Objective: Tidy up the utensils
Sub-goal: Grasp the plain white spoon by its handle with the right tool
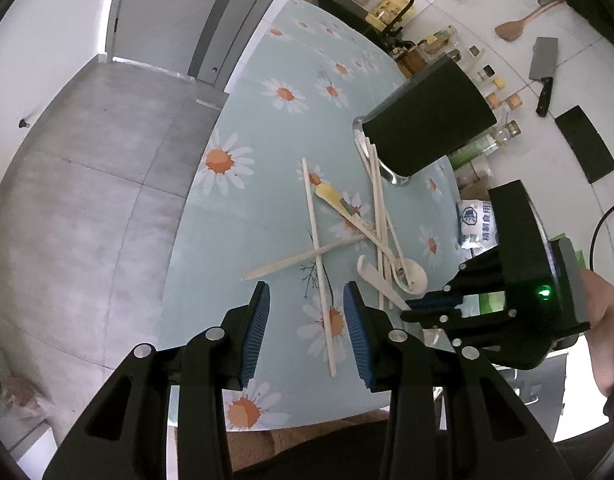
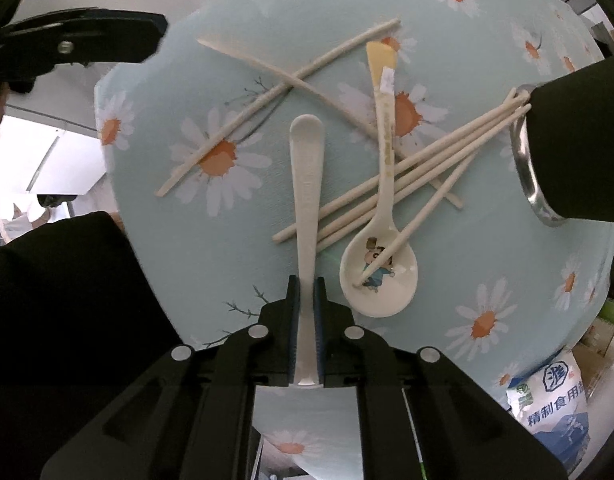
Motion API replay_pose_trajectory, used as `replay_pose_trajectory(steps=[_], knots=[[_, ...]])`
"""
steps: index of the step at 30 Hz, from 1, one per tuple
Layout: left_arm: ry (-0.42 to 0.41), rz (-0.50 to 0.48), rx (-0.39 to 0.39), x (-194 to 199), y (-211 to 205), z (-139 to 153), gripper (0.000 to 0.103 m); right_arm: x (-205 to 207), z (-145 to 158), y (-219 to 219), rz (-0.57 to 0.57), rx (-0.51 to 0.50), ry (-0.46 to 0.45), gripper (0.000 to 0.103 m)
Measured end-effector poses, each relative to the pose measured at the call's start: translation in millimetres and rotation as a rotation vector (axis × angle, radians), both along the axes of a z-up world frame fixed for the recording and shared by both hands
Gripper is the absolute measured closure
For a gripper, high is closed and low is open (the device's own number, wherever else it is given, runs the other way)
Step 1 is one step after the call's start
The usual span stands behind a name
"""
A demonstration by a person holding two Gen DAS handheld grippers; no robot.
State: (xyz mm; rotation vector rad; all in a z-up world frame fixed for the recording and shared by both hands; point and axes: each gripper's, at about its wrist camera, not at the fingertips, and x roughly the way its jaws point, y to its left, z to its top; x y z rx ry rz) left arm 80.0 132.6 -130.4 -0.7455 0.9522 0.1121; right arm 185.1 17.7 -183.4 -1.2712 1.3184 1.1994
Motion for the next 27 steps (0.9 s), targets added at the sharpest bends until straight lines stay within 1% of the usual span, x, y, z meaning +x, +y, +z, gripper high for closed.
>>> replay_pose_trajectory(steps=[4, 8, 13, 15, 18, 22, 23, 25, 27], knots=[[0.005, -0.022, 0.007, 5.9, -1.4, 2.8, 0.066, 5.3, 13.5, -3.6, -0.012, 0.037, 0.02, 0.095], [0.027, -0.064, 0.044, 14.2, -7.0, 5.2, 0.066, 17.8, 25.4, -10.3, -0.062, 0.087, 0.062, 0.095], [0.065, -0.133, 0.102, 29.0, -16.1, 9.9, 0.066, 43.4, 40.6, -23.0, -0.172, 0.177, 0.127, 0.095], [0.074, -0.151, 0.108, 35.5, -17.4, 10.8, 0.066, 58.2, 48.2, -31.6, -0.217, 0.216, 0.154, 0.095], [0.086, -0.18, 0.08, 48.4, -20.5, 10.4, 0.066, 75.2, 57.6, -45.4, -0.309, 0.286, 0.201, 0.095], [0.097, -0.22, 0.024, 67.9, -28.6, 8.3, 0.066, 98.1, 66.7, -67.9, -0.417, 0.364, 0.246, 0.095], [0.101, -0.227, 0.003, 74.0, -30.8, 6.4, 0.066, 96.9, 67.2, -72.6, -0.438, 0.379, 0.253, 0.095], [0.112, -0.23, -0.032, 83.0, -33.0, 2.1, 0.066, 107.3, 70.5, -84.8, -0.497, 0.418, 0.275, 0.095], [0.124, -0.227, -0.086, 91.6, -34.5, -4.6, 0.066, 107.2, 74.8, -93.6, -0.539, 0.446, 0.292, 0.095]])
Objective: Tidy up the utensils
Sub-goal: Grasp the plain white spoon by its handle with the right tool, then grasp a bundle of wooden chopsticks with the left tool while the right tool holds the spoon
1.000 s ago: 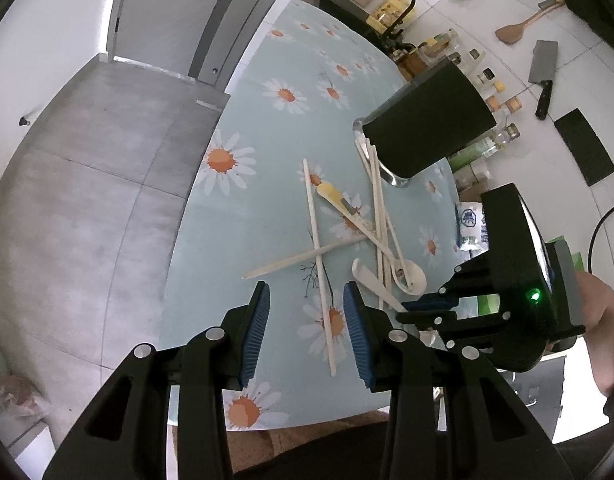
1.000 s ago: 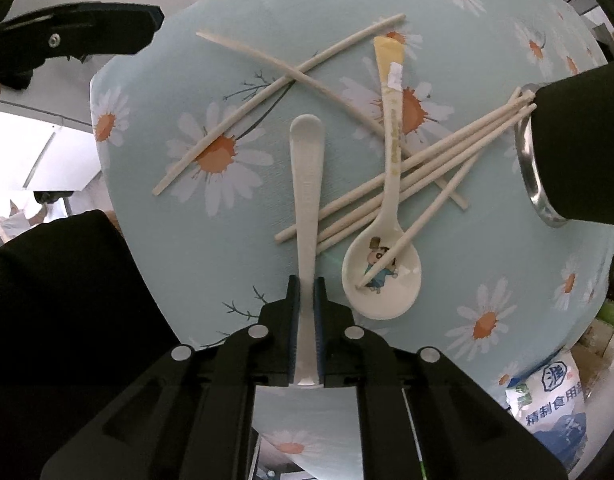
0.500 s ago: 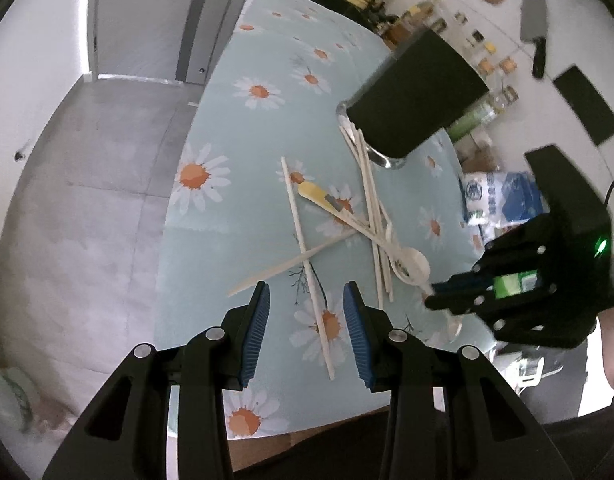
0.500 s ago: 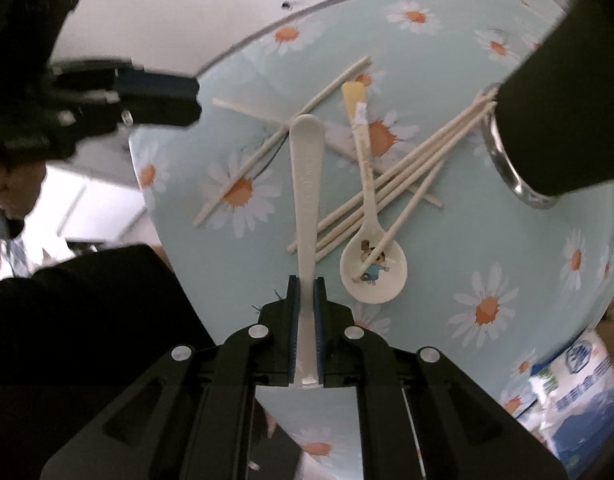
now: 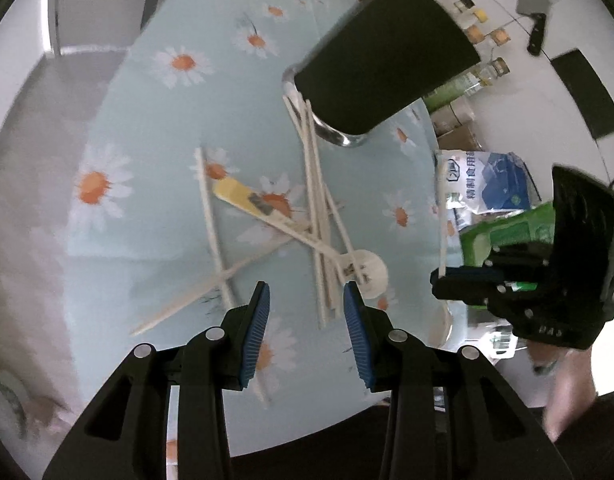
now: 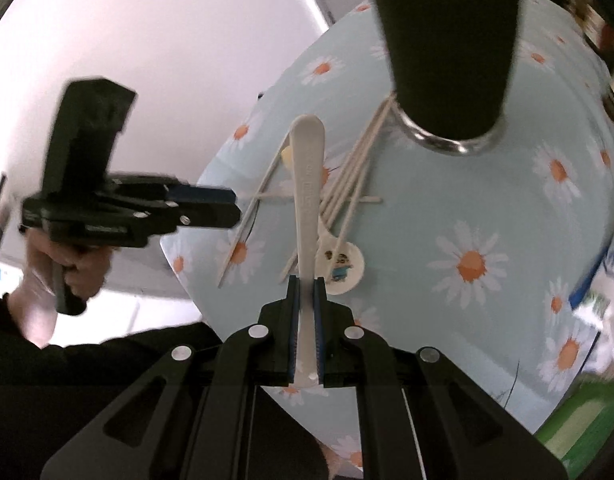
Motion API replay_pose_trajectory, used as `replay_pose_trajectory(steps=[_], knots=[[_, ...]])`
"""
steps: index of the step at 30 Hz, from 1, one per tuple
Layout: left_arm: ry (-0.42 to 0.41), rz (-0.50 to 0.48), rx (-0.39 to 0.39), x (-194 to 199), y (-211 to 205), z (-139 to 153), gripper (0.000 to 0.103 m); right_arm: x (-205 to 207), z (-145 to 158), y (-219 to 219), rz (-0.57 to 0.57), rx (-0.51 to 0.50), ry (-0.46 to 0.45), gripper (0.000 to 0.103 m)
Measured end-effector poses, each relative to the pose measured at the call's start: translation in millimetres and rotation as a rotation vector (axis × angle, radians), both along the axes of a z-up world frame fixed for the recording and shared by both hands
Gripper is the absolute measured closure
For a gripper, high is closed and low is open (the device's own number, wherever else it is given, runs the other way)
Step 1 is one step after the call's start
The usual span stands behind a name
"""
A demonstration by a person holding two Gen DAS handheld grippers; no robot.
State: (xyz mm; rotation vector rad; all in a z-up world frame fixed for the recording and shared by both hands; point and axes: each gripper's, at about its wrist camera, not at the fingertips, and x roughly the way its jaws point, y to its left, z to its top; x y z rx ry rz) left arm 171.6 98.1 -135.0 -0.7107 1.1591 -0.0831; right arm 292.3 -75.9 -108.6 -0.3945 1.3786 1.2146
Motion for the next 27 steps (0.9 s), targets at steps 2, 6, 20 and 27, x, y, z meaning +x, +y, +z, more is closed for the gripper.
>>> replay_pose_trajectory(steps=[2, 6, 20, 27], knots=[[0.016, 0.016, -0.058, 7.7, 0.1, -7.0, 0.066, 4.6, 2.9, -8.8, -0.034, 0.022, 0.012, 0.095], [0.033, 0.06, -0.141, 21.4, 2.3, -17.1, 0.066, 11.1, 5.4, -24.6, -0.082, 0.053, 0.034, 0.095], [0.128, 0.309, -0.368, 34.6, 21.5, -49.8, 0.067, 4.0, -1.7, -39.5, -0.144, 0.11, 0.07, 0.095], [0.126, 0.38, -0.421, 34.2, 24.8, -51.0, 0.067, 4.5, -3.9, -42.6, -0.152, 0.123, 0.082, 0.095]])
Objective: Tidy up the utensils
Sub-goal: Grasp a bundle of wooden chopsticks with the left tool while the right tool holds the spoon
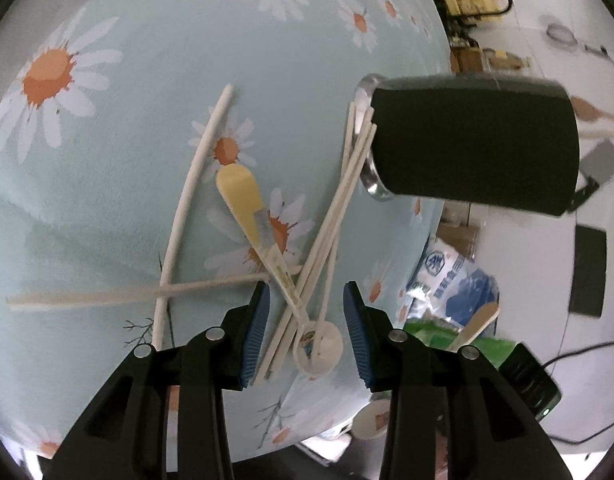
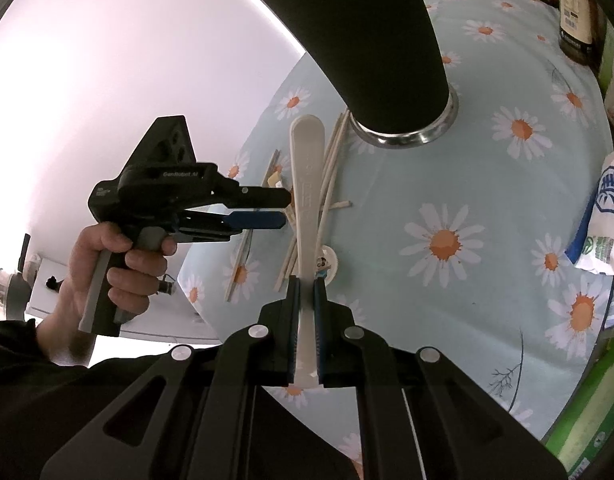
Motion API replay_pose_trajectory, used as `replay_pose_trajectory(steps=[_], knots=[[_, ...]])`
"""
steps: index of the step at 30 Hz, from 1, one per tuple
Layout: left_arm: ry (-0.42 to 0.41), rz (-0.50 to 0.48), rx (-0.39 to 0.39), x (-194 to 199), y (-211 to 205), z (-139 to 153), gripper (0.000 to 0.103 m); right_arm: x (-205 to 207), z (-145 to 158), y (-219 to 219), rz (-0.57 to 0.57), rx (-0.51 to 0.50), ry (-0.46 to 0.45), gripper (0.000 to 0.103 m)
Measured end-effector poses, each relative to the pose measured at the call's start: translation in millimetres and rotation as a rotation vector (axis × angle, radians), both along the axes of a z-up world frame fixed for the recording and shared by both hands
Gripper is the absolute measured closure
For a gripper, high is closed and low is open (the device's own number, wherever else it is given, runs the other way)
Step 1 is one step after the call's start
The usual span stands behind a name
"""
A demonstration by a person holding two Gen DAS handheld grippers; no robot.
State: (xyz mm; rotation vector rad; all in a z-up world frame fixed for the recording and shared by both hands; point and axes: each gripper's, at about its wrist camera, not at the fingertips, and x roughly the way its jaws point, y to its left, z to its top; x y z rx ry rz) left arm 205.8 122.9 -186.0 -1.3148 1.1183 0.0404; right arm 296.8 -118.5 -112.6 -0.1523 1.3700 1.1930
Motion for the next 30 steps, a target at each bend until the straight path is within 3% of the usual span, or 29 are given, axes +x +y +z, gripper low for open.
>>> replay_pose_trajectory(steps=[4, 8, 16, 30], knots=[[0.01, 0.018, -0.059, 0.3, -4.4, -5.7, 0.067, 0.4, -1.2, -1.3, -0.002, 0.007, 0.004, 0.095], [-0.001, 0.04, -0.05, 0.4, -5.7, -5.8, 0.07, 1.7, -4.1, -1.2, -0.006, 0.008, 0.01, 0.095], [0.003, 0.038, -0.027, -1.1, -8.4, -8.4, 0.096, 1.2, -5.9, 0.7, -0.001, -0.001, 0.008, 0.095], [-0.073, 0.03, 0.059, -2.7, -5.7, 13.0, 0.1, -0.9, -6.0, 4.9, 0.006, -0.004, -0.001, 0.095]])
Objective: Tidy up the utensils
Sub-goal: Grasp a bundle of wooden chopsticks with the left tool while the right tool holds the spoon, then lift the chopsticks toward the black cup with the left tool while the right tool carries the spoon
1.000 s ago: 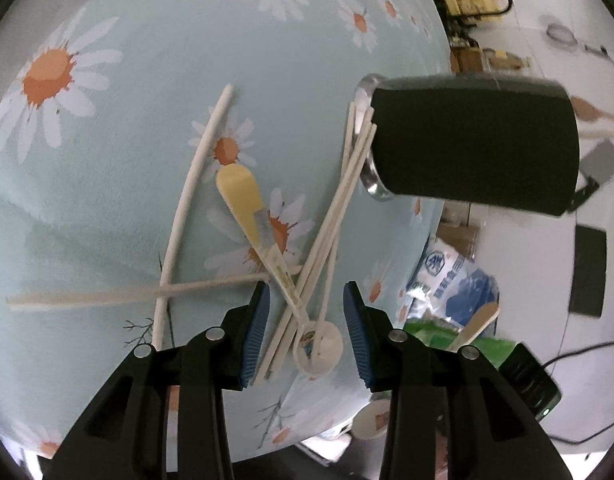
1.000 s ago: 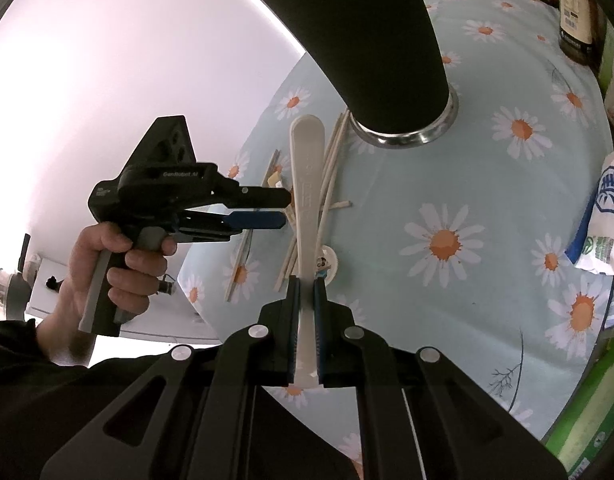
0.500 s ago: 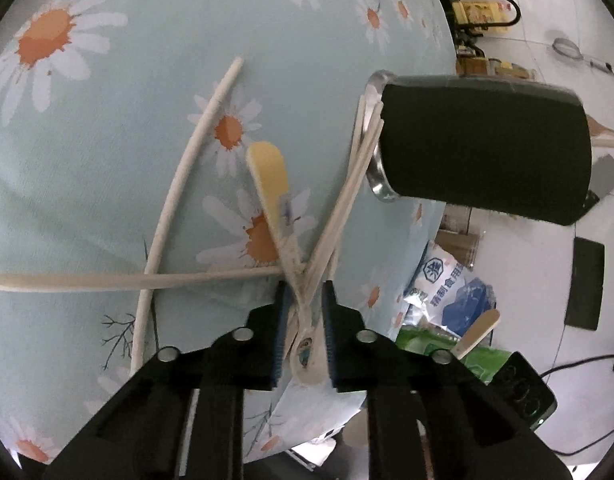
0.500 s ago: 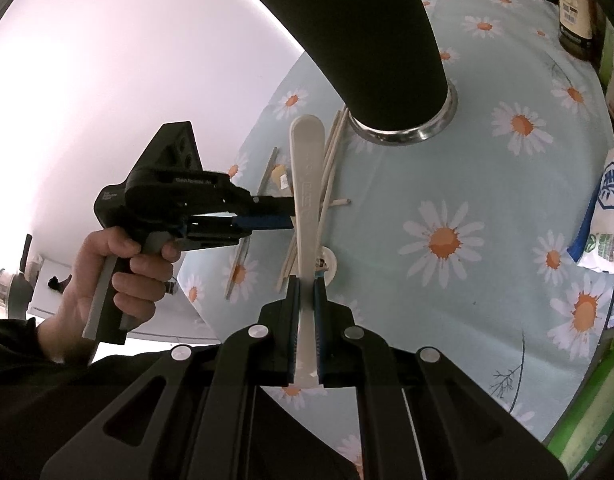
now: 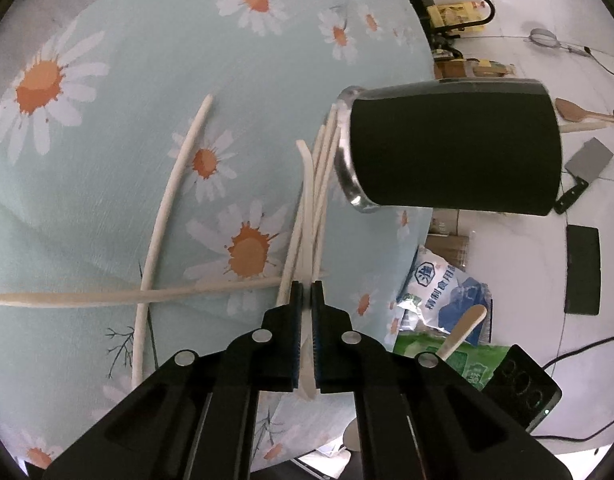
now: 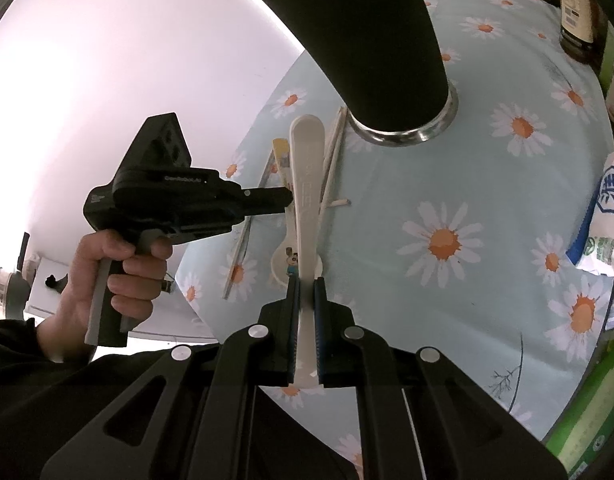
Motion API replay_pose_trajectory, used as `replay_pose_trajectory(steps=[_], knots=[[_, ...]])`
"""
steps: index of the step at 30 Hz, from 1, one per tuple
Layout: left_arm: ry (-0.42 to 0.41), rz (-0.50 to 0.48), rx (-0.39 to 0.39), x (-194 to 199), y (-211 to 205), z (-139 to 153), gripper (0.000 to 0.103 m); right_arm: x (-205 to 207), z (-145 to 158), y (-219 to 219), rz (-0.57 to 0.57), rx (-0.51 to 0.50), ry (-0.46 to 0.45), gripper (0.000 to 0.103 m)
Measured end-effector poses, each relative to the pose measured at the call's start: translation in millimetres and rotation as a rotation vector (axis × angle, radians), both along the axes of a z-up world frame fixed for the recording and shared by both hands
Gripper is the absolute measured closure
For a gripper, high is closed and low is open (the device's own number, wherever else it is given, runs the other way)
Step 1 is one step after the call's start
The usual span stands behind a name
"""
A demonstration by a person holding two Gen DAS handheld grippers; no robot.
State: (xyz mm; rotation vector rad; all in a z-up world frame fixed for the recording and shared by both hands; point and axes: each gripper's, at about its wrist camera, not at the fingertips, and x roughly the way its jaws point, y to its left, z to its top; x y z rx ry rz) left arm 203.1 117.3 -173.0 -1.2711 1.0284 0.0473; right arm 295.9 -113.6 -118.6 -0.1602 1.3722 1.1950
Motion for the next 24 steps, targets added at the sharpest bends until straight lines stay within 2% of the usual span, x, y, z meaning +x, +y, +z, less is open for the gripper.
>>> replay_pose_trajectory(steps=[9, 18, 24], knots=[[-0.039, -0.041, 0.105, -1.3, -2.7, 28.8, 0.1, 2.0, 0.8, 5.6, -0.005, 0.018, -0.002, 0.095], [-0.016, -0.105, 0.234, -6.9, -6.3, 55.4, 0.1, 2.1, 0.0, 16.0, -0.005, 0.039, 0.0, 0.095], [-0.044, -0.107, 0.262, -13.3, -1.6, 71.2, 0.1, 4.0, -1.8, 21.8, -0.007, 0.052, -0.001, 0.095]])
